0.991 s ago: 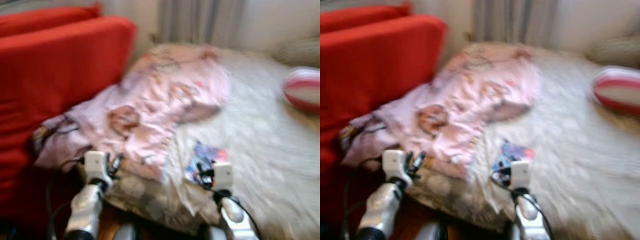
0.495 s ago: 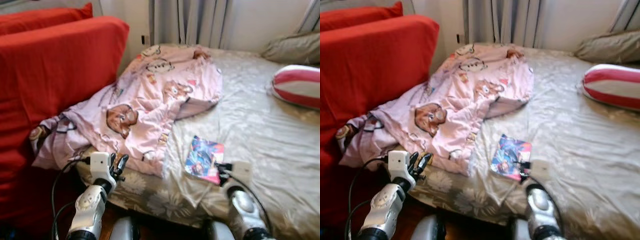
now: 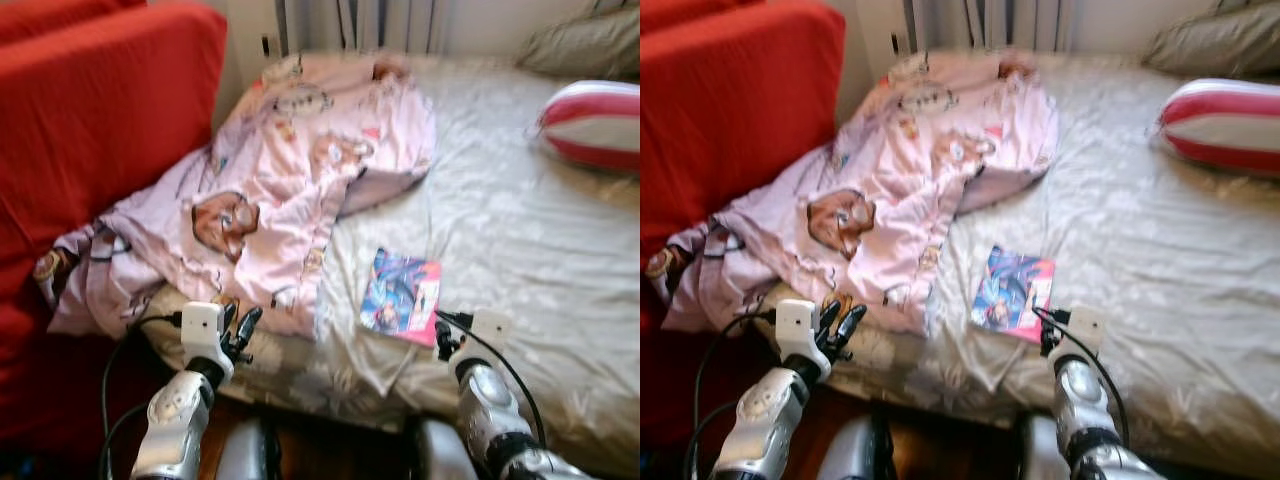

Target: Clean up the room

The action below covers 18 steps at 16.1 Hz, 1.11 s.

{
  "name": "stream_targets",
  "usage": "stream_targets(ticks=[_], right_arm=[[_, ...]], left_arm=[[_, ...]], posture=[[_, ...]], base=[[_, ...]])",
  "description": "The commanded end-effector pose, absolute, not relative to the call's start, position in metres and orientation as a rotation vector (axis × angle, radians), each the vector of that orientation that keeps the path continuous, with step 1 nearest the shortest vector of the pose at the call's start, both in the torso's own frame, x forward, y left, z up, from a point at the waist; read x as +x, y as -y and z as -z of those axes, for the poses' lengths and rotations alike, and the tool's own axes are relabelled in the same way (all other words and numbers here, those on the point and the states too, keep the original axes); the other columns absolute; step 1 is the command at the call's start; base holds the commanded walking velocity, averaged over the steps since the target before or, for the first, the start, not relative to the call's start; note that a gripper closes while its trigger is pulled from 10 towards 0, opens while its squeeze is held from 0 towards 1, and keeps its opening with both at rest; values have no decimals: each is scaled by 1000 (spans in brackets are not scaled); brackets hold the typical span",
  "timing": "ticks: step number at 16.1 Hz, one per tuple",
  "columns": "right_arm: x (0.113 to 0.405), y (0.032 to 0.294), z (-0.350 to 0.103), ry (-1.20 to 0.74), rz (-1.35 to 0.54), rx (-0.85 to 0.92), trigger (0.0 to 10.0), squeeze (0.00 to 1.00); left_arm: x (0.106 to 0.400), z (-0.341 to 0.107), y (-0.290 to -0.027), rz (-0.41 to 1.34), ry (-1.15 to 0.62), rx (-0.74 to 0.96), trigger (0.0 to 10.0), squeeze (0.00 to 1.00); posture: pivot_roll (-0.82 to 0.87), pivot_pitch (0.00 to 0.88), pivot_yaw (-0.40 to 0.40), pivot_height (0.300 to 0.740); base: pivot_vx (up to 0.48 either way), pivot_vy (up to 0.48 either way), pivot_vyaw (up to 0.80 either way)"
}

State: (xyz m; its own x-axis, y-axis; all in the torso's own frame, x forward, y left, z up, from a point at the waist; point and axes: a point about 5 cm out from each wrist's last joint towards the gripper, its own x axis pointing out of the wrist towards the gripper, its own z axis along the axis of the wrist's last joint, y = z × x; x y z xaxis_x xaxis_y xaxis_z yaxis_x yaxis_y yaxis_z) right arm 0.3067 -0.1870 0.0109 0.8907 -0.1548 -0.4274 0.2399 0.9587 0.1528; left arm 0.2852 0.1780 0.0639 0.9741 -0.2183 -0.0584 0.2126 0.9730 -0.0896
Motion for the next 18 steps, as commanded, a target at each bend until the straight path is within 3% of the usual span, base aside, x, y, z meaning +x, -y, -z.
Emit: stream_targets(ticks=[1, 2, 3, 18], right_arm=[[307, 184, -9, -443, 203, 228, 10000, 1000], [309, 181, -12, -432, 191, 243, 10000, 957], [315, 176, -18, -400, 160, 276, 10000, 0], [319, 169, -23, -343, 77, 384, 10000, 0]], left_arm=[[283, -67, -178, 225, -71, -87, 10000, 0], [282, -70, -178, 226, -68, -86, 10000, 0], [283, -76, -179, 227, -57, -82, 10000, 0], [256, -87, -194, 202, -104, -45, 10000, 0]], posture=[[118, 207, 64, 590], [125, 222, 66, 590], [131, 239, 68, 590], [191, 298, 90, 590]], base=[[0, 0, 0], [0, 0, 0], [0, 0, 0], [0, 0, 0]])
